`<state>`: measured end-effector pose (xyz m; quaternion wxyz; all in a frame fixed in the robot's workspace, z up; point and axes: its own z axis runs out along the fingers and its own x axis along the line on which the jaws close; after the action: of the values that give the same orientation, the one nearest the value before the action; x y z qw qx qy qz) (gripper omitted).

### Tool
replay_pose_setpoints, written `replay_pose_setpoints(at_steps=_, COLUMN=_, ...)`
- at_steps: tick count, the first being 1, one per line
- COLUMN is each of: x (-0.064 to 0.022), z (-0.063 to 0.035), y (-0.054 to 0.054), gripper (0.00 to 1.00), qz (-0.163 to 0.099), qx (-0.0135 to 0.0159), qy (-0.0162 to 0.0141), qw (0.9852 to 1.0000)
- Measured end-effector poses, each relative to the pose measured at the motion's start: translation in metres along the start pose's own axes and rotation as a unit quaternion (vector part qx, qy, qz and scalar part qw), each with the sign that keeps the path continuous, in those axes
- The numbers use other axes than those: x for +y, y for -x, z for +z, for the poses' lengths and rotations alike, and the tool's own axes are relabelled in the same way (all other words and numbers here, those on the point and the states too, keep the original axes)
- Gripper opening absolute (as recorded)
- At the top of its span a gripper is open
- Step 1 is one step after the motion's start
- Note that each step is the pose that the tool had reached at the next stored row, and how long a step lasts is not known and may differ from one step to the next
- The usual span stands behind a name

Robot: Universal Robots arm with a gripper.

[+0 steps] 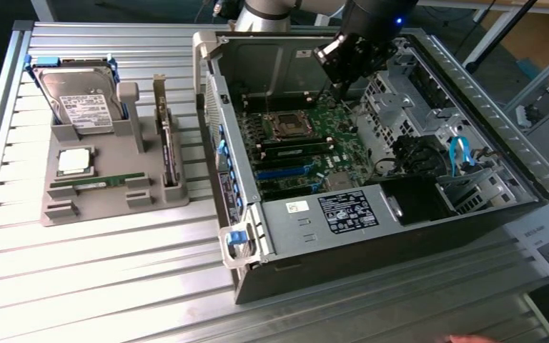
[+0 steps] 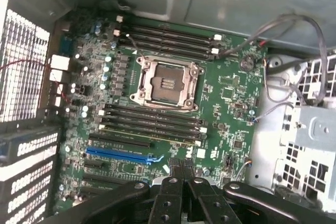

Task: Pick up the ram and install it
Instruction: 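Press down the ram until it locks into place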

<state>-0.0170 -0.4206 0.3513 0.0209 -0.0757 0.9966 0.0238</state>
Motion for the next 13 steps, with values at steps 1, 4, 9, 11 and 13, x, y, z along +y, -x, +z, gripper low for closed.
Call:
replay_pose_setpoints(at_steps=1, x=0.0000, z=0.0000, y=0.0000, gripper=0.10, qz=0.005, qx=-0.0003, qy=-0.0002, qw=1.0000)
replay_pose_setpoints(at_steps=4, x=0.0000, z=0.0000, y=0.0000, gripper=0.10, qz=0.025, qx=-0.0011, qy=-0.0011, qw=0.9997)
replay_pose_setpoints(at_steps=9, x=0.0000, z=0.0000, y=0.0000, gripper=0.10, qz=0.033, qx=-0.0015, qy=-0.0015, qw=0.9994)
replay_pose_setpoints(at_steps=11, x=0.0000, z=0.0000, y=0.0004, gripper=0.10, qz=0.033, qx=-0.0003, qy=-0.0014, qw=0.9994)
replay_pose_setpoints(at_steps=13, x=-0.0002, z=0.0001, y=0.0016, gripper=0.10, qz=0.034, qx=0.0031, qy=-0.0009, qw=0.9994)
